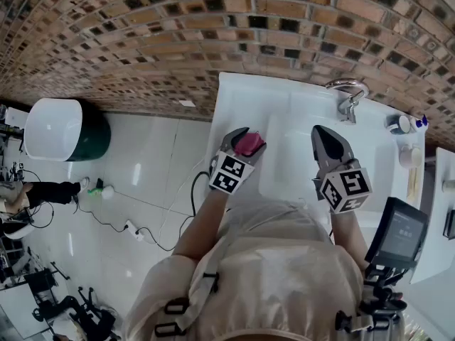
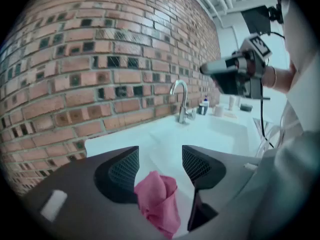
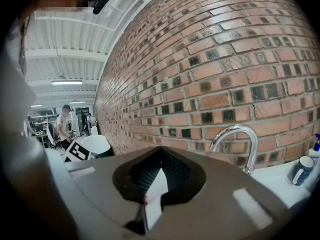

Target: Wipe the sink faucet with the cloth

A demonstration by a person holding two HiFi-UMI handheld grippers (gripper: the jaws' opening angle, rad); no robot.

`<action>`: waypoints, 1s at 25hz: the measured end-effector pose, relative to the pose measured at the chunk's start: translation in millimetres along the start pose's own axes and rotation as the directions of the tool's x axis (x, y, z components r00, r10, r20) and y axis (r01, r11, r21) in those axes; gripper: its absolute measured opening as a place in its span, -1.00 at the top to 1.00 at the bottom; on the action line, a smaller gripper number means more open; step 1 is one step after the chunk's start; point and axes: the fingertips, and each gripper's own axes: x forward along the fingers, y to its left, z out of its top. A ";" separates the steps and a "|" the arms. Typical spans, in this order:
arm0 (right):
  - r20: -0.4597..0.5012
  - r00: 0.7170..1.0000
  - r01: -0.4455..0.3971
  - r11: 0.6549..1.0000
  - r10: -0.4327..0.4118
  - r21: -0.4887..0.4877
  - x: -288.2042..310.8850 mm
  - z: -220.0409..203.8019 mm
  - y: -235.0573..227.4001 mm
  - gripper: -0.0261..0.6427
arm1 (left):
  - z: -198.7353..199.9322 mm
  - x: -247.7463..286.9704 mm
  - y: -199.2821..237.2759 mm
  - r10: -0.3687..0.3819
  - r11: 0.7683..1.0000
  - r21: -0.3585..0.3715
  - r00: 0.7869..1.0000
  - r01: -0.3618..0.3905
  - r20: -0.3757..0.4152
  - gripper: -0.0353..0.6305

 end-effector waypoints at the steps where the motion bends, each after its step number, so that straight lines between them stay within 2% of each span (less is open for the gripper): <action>1: -0.001 1.000 0.002 1.000 -0.002 -0.001 0.2 -1.4 -0.3 0.96 | -12.5 7.4 1.1 -0.006 1.000 0.004 0.999 0.006 -0.032 0.15; 3: -0.007 1.000 0.004 1.000 -0.004 0.000 0.5 -4.9 -0.5 0.96 | -33.2 18.8 3.6 -0.016 1.000 -0.024 0.997 0.014 -0.078 0.13; 6: -0.027 1.000 0.007 1.000 -0.006 0.008 0.7 -11.8 -0.7 0.96 | -52.2 23.9 7.4 -0.029 0.989 -0.148 0.995 0.014 -0.099 0.12; 7: -0.035 0.999 0.010 1.000 -0.010 0.012 0.5 -13.7 -1.5 0.96 | -58.3 24.6 8.3 -0.032 0.986 -0.167 0.993 0.013 -0.110 0.12; 12: -0.073 0.997 0.030 0.999 -0.028 0.038 2.4 -25.6 -12.5 0.96 | -96.4 36.9 12.2 -0.034 0.994 -0.114 0.971 0.007 -0.237 0.01; 16: -0.098 0.995 0.009 0.999 -0.004 0.054 12.2 -41.9 -19.7 0.96 | -127.3 54.4 17.8 -0.018 0.992 -0.125 0.947 -0.023 -0.321 0.01; 20: -0.113 0.994 -0.004 0.998 0.011 0.061 20.2 -47.6 -24.4 0.96 | -131.2 56.4 28.2 0.016 0.984 -0.162 0.954 -0.067 -0.300 0.05; 25: -0.117 0.993 -0.016 0.998 0.023 0.062 30.1 -49.4 -29.2 0.96 | -127.6 52.5 41.3 0.048 0.977 -0.184 0.953 -0.106 -0.298 0.32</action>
